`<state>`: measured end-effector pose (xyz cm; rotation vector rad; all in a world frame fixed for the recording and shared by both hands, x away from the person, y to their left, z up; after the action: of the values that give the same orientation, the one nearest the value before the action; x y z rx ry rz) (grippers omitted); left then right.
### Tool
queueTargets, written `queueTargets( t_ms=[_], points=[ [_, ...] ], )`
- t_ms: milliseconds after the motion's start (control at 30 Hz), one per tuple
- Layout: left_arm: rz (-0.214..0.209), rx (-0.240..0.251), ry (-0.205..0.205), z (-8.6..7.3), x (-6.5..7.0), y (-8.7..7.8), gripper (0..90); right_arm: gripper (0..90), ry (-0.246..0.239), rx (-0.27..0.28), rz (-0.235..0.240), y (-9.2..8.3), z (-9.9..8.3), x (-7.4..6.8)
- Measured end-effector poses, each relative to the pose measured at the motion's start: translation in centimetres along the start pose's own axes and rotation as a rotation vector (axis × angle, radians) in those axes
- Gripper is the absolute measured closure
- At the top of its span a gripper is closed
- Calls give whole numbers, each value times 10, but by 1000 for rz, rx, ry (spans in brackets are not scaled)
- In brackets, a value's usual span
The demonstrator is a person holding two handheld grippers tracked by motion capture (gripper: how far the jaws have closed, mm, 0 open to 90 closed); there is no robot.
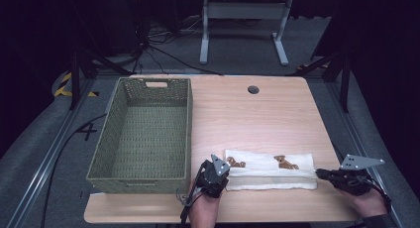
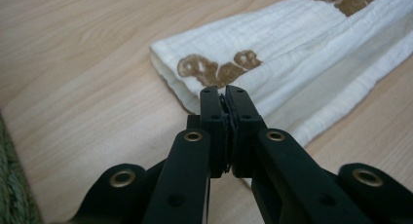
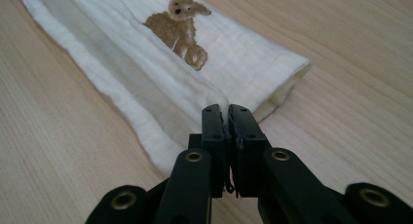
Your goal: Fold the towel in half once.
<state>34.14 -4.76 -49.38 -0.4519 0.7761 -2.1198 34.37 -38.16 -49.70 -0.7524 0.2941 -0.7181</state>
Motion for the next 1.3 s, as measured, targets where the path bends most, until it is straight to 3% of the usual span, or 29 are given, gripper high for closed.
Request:
queueTargets(
  t_ms=[233, 333, 400, 633, 767, 867, 1067, 1300],
  points=[
    [-41, -53, 2, -18, 8, 3, 867, 849, 5, -26, 24, -2, -11, -6],
    [-43, -76, -2, -24, 8, 7, 859, 822, 10, -72, 21, 2, -18, -5],
    [-39, -75, -7, -24, 8, 6, 829, 780, 18, -67, 26, 1, -19, -5],
    [-41, -55, 18, -1, 1, 0, 660, 712, 40, 16, 18, -6, 1, 7],
    [-17, -45, 43, 20, -7, 9, 617, 697, 38, 41, 2, 0, 17, 19],
    [-7, -37, 39, 32, -15, 19, 607, 693, 45, 58, -3, 9, 30, 30],
    [-4, -62, 11, 48, -37, 47, 592, 684, 78, 24, 22, 31, 37, 48],
    [-7, -132, 12, 35, -46, 69, 579, 691, 84, -52, 53, 51, 26, 52]
  ],
)
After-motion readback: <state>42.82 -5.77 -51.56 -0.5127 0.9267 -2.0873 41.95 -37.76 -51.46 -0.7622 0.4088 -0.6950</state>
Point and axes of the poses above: each handheld gripper's, and its own axes: y roughly forward along the jaws, z roughly out of its top, x roughly to its right, the point moved 9 cm from there along y, roughly forward along the jaws, and after that the axes turned 2 degrees about z, right-handed, at the moved point
